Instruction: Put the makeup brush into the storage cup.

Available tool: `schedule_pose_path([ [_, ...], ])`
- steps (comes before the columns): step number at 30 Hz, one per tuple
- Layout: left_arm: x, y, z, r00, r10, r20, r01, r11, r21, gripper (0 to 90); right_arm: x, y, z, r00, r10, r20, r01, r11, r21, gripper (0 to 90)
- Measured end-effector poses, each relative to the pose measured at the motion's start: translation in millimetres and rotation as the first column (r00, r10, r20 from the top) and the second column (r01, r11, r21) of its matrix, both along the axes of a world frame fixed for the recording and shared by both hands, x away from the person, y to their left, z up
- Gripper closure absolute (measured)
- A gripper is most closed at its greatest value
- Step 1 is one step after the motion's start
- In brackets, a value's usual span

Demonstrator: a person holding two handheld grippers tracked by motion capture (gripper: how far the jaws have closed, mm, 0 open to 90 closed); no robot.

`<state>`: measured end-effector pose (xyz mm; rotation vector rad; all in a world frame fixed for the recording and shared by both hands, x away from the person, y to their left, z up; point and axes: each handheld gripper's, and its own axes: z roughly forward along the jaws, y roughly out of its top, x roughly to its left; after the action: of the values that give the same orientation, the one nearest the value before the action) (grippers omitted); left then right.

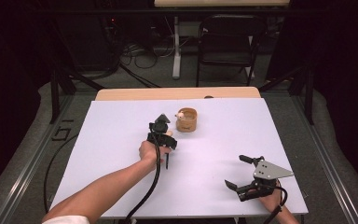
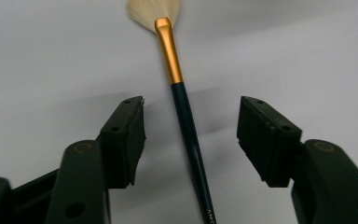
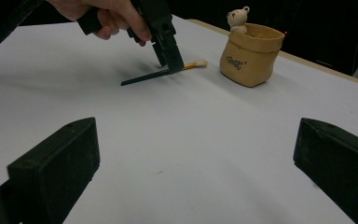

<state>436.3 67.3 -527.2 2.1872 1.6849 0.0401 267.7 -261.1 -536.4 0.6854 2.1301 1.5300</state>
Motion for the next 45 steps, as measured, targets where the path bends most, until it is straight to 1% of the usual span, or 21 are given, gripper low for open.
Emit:
schedule_pose_path([
  [1,0.1,-0.6,-0.2,1.0000,0.000,0.003,0.000,1.0000,0.003,50.8,0.0,0.1,0.1,1.0000,-0.001,0.001,0.001,1.0000,0.000,0.1],
  [2,0.5,-2.4,-0.3,1.0000,-0.009,0.002,0.009,0.9997,0.023,52.5,0.0,0.5,-0.1,1.0000,-0.003,0.000,0.003,1.0000,-0.001,0.1],
  [6,1.1,-4.6,-0.2,1.0000,-0.004,0.007,0.004,0.9997,0.026,60.1,0.2,0.4,0.1,1.0000,-0.002,-0.003,0.002,1.0000,-0.010,0.1],
  [7,1.3,-5.4,-0.3,1.0000,-0.005,0.008,0.005,0.9996,0.026,60.1,0.2,0.4,0.2,1.0000,-0.002,-0.004,0.002,0.9999,-0.011,0.1],
  [10,3.2,-7.4,-0.4,0.9999,-0.017,-0.002,0.017,0.9992,0.036,65.3,0.2,0.4,-0.1,1.0000,-0.003,-0.001,0.003,1.0000,-0.008,0.1],
  [12,4.1,-6.9,-0.3,0.9999,-0.015,-0.001,0.015,0.9992,0.038,66.1,0.2,-0.1,0.1,1.0000,-0.003,-0.002,0.003,0.9999,-0.012,0.1],
  [14,5.4,-5.6,-0.6,0.9999,-0.015,-0.006,0.015,0.9991,0.040,69.2,0.3,-0.3,0.2,1.0000,-0.004,-0.004,0.004,0.9999,-0.011,0.1],
  [19,6.0,-4.3,-1.2,0.9999,-0.011,0.000,0.011,0.9992,0.039,72.5,0.4,0.4,-0.2,1.0000,-0.006,-0.001,0.006,0.9999,-0.010,0.2],
  [20,5.9,-4.5,-1.2,0.9999,-0.012,0.001,0.012,0.9989,0.045,73.3,0.2,0.1,0.1,1.0000,-0.006,-0.007,0.006,0.9999,-0.015,0.2],
  [24,5.5,-4.3,-1.4,0.9999,-0.013,0.006,0.013,0.9983,0.057,77.5,0.5,0.2,-0.1,1.0000,-0.006,-0.005,0.006,0.9998,-0.017,0.2],
  [26,5.4,-4.2,-1.7,0.9999,-0.007,0.007,0.007,0.9984,0.055,78.7,0.4,0.4,-0.1,1.0000,-0.006,-0.005,0.006,0.9999,-0.015,0.3],
  [31,4.5,-6.6,-1.8,0.9995,-0.026,0.016,0.024,0.9964,0.081,79.0,0.9,0.7,-0.3,1.0000,-0.007,-0.003,0.007,0.9998,-0.017,0.4],
  [32,3.8,-8.9,-1.6,0.9989,-0.043,0.018,0.041,0.9941,0.101,78.5,0.8,1.0,-0.5,1.0000,-0.008,-0.005,0.008,0.9998,-0.018,0.5],
  [33,3.8,-8.9,-1.6,0.9989,-0.043,0.018,0.041,0.9941,0.101,77.4,0.8,1.0,-0.5,1.0000,-0.008,-0.005,0.008,0.9998,-0.018,0.5],
  [36,3.5,-11.7,-1.7,0.9984,-0.053,0.022,0.050,0.9915,0.120,77.4,0.9,0.7,-0.5,0.9999,-0.009,-0.005,0.009,0.9998,-0.018,0.5],
  [38,2.6,-13.9,-1.6,0.9973,-0.067,0.029,0.062,0.9879,0.142,78.0,1.0,0.4,-0.4,0.9999,-0.013,-0.008,0.013,0.9998,-0.016,0.5],
  [42,2.3,-13.8,-1.8,0.9966,-0.074,0.036,0.068,0.9860,0.152,80.3,1.1,0.9,-0.7,0.9999,-0.011,-0.005,0.010,0.9998,-0.015,0.5],
  [43,2.1,-11.9,-1.8,0.9961,-0.080,0.037,0.074,0.9867,0.145,82.7,1.0,1.0,-0.7,0.9999,-0.009,-0.006,0.009,0.9998,-0.015,0.5],
  [44,2.1,-11.9,-1.8,0.9961,-0.080,0.037,0.074,0.9867,0.145,83.0,0.9,1.0,-0.6,0.9999,-0.010,-0.006,0.010,0.9998,-0.015,0.5],
  [45,2.1,-11.4,-1.6,0.9951,-0.091,0.040,0.084,0.9858,0.145,83.0,0.9,1.0,-0.6,0.9999,-0.010,-0.006,0.010,0.9998,-0.015,0.5],
])
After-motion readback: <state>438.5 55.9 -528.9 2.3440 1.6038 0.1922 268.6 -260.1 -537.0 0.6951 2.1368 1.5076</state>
